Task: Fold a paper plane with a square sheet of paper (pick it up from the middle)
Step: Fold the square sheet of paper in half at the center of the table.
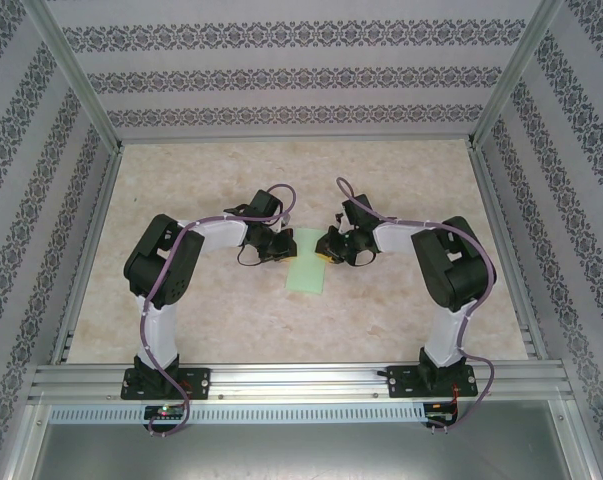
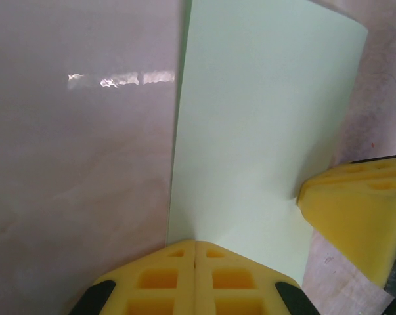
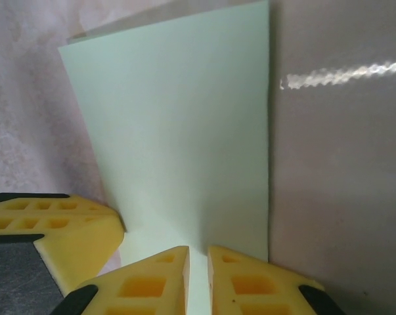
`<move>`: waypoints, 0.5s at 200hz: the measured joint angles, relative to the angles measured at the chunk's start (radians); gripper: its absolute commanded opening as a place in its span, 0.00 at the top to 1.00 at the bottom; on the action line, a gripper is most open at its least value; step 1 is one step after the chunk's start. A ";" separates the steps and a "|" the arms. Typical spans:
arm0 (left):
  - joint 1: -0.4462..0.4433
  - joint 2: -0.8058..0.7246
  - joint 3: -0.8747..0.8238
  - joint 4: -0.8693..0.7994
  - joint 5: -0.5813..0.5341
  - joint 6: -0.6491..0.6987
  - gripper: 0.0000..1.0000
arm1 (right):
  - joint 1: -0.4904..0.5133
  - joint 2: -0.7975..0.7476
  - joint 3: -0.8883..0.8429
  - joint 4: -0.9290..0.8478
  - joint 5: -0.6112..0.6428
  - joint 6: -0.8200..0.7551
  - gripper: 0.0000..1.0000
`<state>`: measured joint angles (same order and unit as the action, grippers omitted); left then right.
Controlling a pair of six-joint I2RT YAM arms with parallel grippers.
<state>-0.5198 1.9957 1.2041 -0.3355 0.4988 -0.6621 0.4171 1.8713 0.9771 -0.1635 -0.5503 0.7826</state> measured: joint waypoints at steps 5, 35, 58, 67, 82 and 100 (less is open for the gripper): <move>0.000 0.000 0.000 0.000 0.000 0.000 1.00 | 0.000 -0.011 -0.003 -0.003 0.000 0.000 0.84; 0.000 0.000 -0.001 0.000 0.000 0.000 1.00 | 0.008 -0.106 -0.032 -0.003 -0.001 0.000 0.84; 0.000 0.000 -0.001 0.000 0.000 0.000 1.00 | 0.035 -0.126 -0.069 0.029 -0.005 0.005 0.84; 0.000 0.000 -0.001 0.000 0.000 0.000 1.00 | 0.048 -0.126 -0.097 0.043 -0.005 0.011 0.84; 0.000 0.000 -0.001 0.000 0.000 0.000 1.00 | 0.063 -0.120 -0.138 0.049 -0.005 0.021 0.84; 0.000 0.000 -0.001 0.000 0.000 0.000 1.00 | 0.076 -0.097 -0.152 0.043 -0.003 0.027 0.84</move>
<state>-0.5198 1.9953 1.2034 -0.3355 0.4984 -0.6621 0.4931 1.7741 0.8253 -0.1204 -0.5537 0.8101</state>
